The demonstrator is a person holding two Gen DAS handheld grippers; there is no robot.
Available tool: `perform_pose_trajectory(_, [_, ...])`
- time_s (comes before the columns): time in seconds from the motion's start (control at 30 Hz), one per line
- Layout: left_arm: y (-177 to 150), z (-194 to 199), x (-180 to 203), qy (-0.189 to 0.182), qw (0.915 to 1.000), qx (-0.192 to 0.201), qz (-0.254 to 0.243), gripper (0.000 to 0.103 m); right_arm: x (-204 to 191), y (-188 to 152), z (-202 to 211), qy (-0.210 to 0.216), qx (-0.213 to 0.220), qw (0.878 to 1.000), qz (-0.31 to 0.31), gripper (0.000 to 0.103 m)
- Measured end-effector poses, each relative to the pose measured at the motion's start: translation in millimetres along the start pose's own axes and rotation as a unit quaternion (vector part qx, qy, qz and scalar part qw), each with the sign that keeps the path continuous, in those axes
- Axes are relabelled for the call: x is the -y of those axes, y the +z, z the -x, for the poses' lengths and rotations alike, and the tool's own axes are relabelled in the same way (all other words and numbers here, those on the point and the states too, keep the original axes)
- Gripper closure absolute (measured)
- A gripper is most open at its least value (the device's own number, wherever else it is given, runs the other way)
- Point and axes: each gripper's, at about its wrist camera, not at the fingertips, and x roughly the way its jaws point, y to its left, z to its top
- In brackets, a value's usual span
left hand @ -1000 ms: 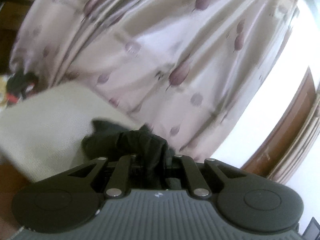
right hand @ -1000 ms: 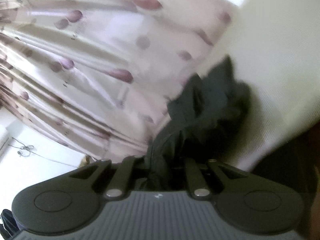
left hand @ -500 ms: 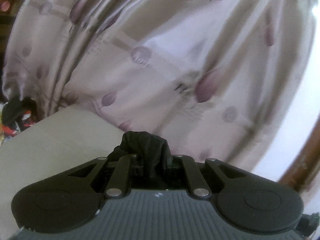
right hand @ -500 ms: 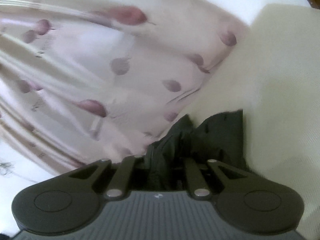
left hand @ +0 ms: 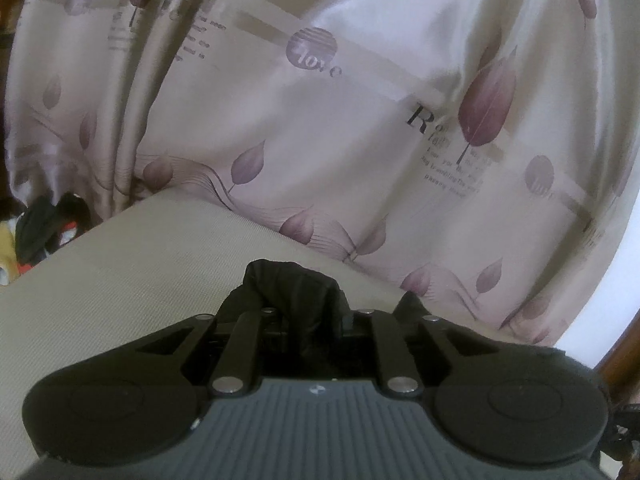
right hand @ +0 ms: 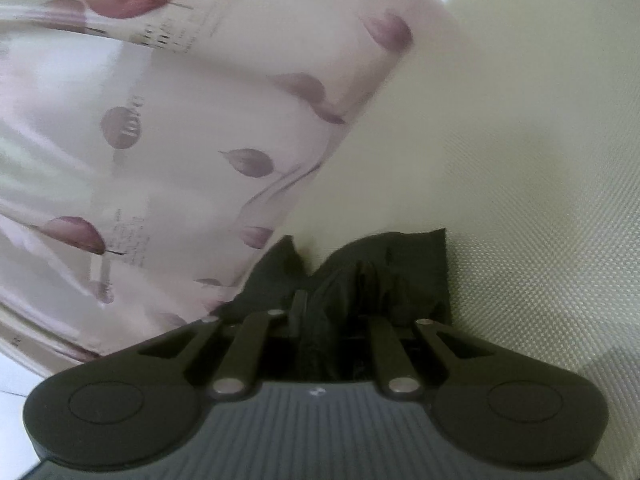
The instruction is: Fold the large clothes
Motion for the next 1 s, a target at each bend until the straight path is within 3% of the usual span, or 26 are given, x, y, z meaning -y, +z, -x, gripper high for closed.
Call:
perform_pose_trajectory(0.07, [-2, -5, 2, 0.001, 1.0, 0.0, -0.008, 0.078, 4, 0, -5, -0.005, -0.002, 1.0, -0.007, 0.093])
perform_pose_trajectory(0.23, [-4, -4, 9, -0.006, 0.9999, 0.007, -0.013, 0.048, 10, -2, -13, -0.009, -0.005, 1.0, -0.026, 0.092])
perform_pose_trajectory(0.33, [-5, 1, 11, -0.017, 0.9997, 0.015, -0.011, 0.022, 13, -1, -13, -0.003, -0.006, 0.999, -0.038, 0.089])
perform_pose_trajectory(0.37, [-5, 4, 13, -0.016, 0.9996, 0.022, -0.012, 0.006, 16, 0, -12, 0.007, -0.007, 0.999, -0.051, 0.088])
perform_pose_trajectory(0.4, [-6, 9, 16, 0.0, 0.999, 0.041, -0.017, 0.0, 17, 1, -10, 0.014, -0.006, 0.998, -0.06, 0.085])
perform_pose_trajectory(0.5, [-5, 23, 21, 0.011, 0.9956, 0.083, -0.04, 0.0, 18, 2, -4, 0.036, -0.001, 0.996, -0.082, 0.071])
perform_pose_trajectory(0.57, [-2, 25, 22, 0.006, 0.9959, 0.079, -0.043, 0.0, 16, 1, 5, 0.052, 0.014, 0.995, -0.087, 0.056])
perform_pose_trajectory(0.63, [-2, 28, 23, 0.001, 0.9964, 0.074, -0.041, 0.0, 13, 0, 17, 0.066, 0.044, 0.993, -0.087, 0.026])
perform_pose_trajectory(0.7, [-3, 31, 23, -0.01, 0.997, 0.07, -0.032, 0.0, 6, -2, 31, 0.065, 0.075, 0.992, -0.075, 0.017])
perform_pose_trajectory(0.77, [-6, 33, 24, -0.025, 0.9973, 0.065, -0.025, 0.0, -10, -1, 44, 0.058, 0.087, 0.994, -0.024, 0.017])
perform_pose_trajectory(0.87, [-12, 28, 38, -0.041, 0.9967, 0.052, -0.048, 0.004, -55, -8, 46, 0.008, 0.092, 0.987, 0.128, 0.018])
perform_pose_trajectory(0.9, [-14, 25, 45, -0.045, 0.9959, 0.044, -0.065, 0.011, -69, -13, 41, -0.016, 0.086, 0.981, 0.173, 0.026])
perform_pose_trajectory(0.93, [-16, 22, 53, -0.053, 0.9946, 0.036, -0.082, 0.016, -85, -19, 32, -0.051, 0.078, 0.97, 0.226, 0.04])
perform_pose_trajectory(1.0, [-21, 13, 69, -0.066, 0.992, 0.02, -0.105, 0.03, -106, -32, 10, -0.087, 0.059, 0.946, 0.307, 0.059])
